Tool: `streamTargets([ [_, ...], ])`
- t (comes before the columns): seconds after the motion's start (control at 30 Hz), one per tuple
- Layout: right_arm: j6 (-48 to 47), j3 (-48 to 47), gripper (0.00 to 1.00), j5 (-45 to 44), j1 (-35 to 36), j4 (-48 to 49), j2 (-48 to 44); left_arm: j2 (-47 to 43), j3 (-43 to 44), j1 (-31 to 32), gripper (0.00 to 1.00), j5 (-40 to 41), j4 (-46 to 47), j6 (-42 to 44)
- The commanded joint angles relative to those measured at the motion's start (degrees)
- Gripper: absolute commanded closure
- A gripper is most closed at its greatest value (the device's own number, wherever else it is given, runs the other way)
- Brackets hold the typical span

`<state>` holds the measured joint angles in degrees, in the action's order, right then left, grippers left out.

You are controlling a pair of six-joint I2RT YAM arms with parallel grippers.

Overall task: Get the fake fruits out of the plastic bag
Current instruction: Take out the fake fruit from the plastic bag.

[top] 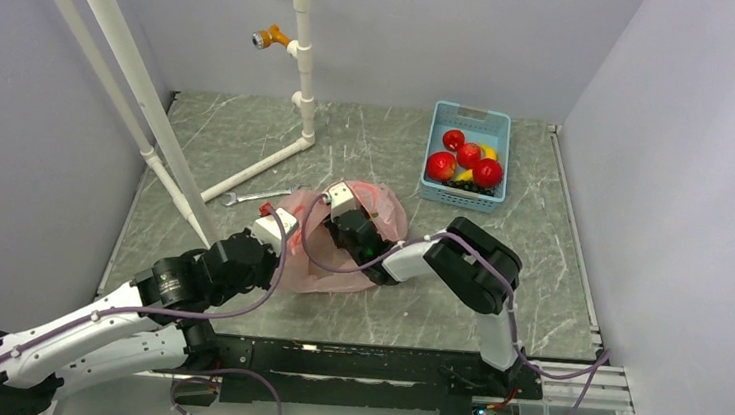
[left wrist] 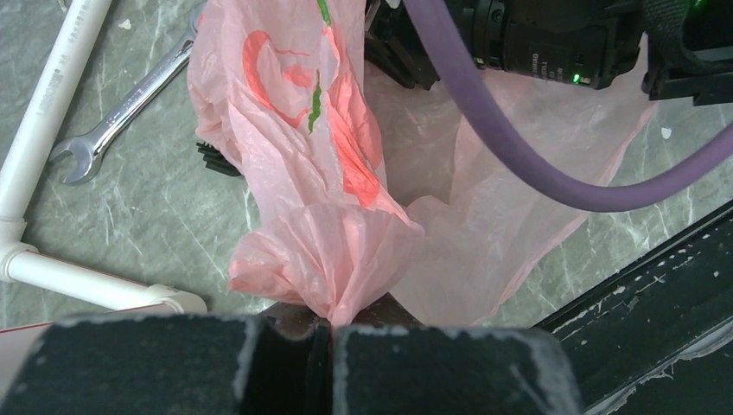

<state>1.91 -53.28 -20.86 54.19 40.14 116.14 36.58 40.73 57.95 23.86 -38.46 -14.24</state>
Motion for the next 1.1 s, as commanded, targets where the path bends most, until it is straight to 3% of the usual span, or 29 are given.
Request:
streamTargets([
  [0.0, 0.41, -0.74, 0.76, 1.58, 0.34, -3.75, -5.52, 0.59, 1.02, 0.32, 1.00, 0.71, 0.40, 0.16],
  [0.43, 1.44, 2.54, 0.90, 0.79, 3.27, -5.60, -13.89, 0.27, 1.02, 0.34, 1.00, 0.69, 0.25, 0.11],
  [1.07, 7.35, 10.00, 1.00, 3.39, 9.16, -10.52, -26.57, -0.02, 1.11, 0.32, 1.00, 1.01, 0.09, 0.00],
])
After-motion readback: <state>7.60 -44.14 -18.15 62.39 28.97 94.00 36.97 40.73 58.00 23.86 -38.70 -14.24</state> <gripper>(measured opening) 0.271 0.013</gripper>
